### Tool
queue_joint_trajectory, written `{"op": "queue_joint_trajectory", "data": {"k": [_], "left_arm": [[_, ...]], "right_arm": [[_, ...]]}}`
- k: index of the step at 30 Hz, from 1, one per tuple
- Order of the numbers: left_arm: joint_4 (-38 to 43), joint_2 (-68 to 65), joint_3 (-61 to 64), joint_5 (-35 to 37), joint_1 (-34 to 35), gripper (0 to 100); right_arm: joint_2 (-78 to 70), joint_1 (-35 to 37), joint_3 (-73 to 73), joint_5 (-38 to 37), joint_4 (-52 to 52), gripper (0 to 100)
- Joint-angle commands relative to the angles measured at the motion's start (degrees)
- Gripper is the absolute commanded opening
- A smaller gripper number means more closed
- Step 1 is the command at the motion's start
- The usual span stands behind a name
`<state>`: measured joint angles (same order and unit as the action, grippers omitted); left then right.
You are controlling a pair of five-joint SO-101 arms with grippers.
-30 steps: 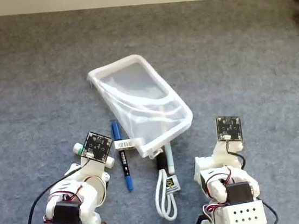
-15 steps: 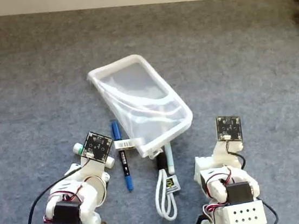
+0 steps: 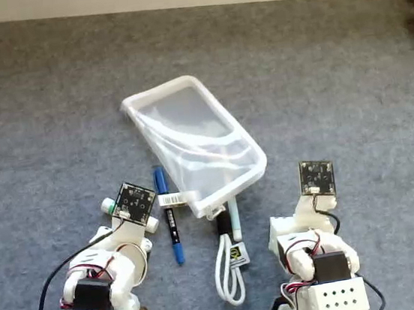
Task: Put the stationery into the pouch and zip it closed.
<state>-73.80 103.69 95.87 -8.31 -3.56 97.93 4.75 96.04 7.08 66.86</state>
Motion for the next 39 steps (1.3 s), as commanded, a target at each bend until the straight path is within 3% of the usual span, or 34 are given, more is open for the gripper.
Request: {"op": "queue_joint_trajectory", "data": {"k": [1, 12, 20, 32, 39], "left_arm": [[-0.3, 0.5, 1.4, 0.4, 0.0, 2], [0.3, 0.6, 1.3, 0.2, 1.3, 1], [9.2, 0.6, 1.3, 0.4, 17.5, 1], [10.0, 0.6, 1.3, 0.3, 18.2, 1], [10.0, 0.5, 1.3, 0.3, 18.2, 1]], "right_arm": [[0.6, 0.2, 7.0, -0.6, 0.3, 0.5], [0.6, -1.5, 7.0, -0.7, 0.0, 0.5], [0.7, -8.0, 1.4, -0.8, -2.9, 0.5], [0.0, -2.9, -13.6, -0.6, -1.9, 0.5], [0.0, 5.6, -22.5, -0.3, 3.1, 0.5]]}}
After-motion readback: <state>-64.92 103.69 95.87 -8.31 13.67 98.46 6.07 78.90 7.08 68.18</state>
